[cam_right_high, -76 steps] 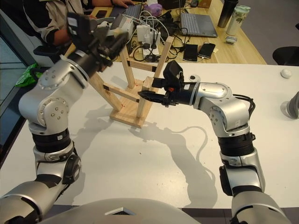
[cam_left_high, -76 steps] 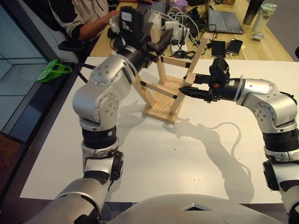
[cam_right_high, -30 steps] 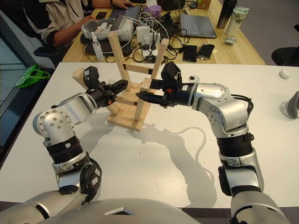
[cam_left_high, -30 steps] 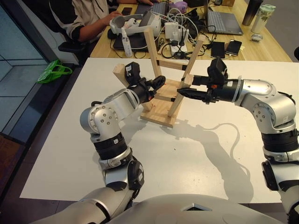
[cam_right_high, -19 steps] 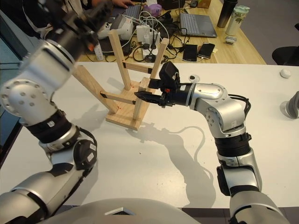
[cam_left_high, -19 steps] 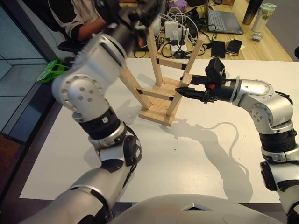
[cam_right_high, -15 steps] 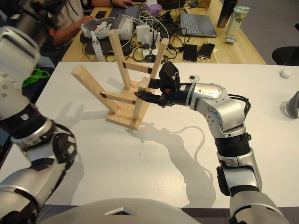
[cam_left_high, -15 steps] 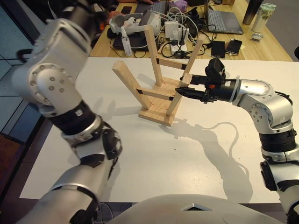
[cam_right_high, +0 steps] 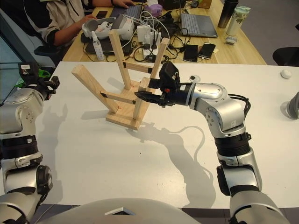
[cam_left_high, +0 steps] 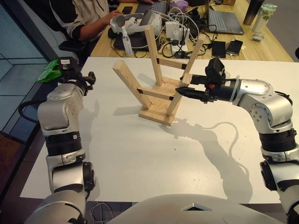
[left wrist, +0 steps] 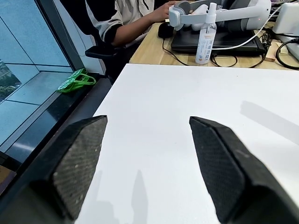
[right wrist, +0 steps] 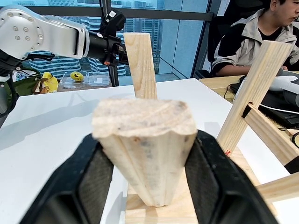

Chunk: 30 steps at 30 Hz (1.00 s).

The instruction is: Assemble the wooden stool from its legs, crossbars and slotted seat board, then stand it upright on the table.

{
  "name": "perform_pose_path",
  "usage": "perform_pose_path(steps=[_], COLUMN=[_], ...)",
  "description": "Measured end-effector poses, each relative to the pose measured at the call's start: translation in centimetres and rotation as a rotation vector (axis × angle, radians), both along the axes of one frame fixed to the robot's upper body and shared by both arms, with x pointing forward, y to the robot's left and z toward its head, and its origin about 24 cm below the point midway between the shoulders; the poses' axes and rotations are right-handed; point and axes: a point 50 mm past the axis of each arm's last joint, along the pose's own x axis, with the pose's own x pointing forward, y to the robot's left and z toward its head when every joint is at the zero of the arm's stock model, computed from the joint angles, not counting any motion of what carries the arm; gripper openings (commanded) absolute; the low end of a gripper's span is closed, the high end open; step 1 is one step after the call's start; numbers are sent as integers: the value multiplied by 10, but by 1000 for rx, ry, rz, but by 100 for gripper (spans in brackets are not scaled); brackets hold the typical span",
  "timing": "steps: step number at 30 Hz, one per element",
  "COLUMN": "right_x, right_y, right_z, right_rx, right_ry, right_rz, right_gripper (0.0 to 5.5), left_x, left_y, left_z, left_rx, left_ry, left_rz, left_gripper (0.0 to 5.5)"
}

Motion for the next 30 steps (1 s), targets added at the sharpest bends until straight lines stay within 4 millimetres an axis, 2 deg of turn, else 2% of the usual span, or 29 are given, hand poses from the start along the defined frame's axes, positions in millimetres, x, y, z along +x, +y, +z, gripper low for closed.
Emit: perform_pose_path(steps=[2,4,5,6,7,8,12,18,19,20,22,23,25,27,30], right_x=[0,0,0,0,2,2,3,3,3,3,2,2,2,2,2], right_y=[0,0,0,-1,-11,-17,-23,-13,-11,-9,-6,-5,-4,-4,-4], right_z=[0,0,0,0,1,1,2,0,0,-1,1,1,1,1,1], right_rx=[0,-1,-1,-3,-27,-42,-57,-39,-33,-27,-32,-33,-34,-36,-36], right_ry=[1,1,1,0,0,0,-3,-2,-2,-2,-12,-13,-15,-15,-15], right_rz=[3,5,5,5,-23,-36,-48,-32,-35,-33,-21,-18,-15,-15,-14], right_gripper=[211,211,211,210,210,210,210,211,211,211,211,211,211,211,211], left_x=[3,9,12,12,6,-1,-16,-10,-5,0,7,6,-2,-10,-17], left_y=[-5,-20,-39,-76,-94,-101,-106,-90,-86,-80,-77,-79,-85,-91,-102], left_z=[3,4,3,2,6,6,6,11,16,32,80,108,148,165,164], left_rx=[12,-19,-43,-95,-101,-101,-77,-39,-49,-57,-85,-97,-126,-149,-189], left_ry=[-18,-40,-36,-22,-8,19,79,64,25,-68,-300,-421,-587,-660,-655], left_rz=[-16,-49,-114,-259,-339,-371,-431,-419,-404,-385,-405,-440,-535,-619,-723], left_gripper=[326,326,326,326,326,326,326,326,326,326,326,326,326,326,326])
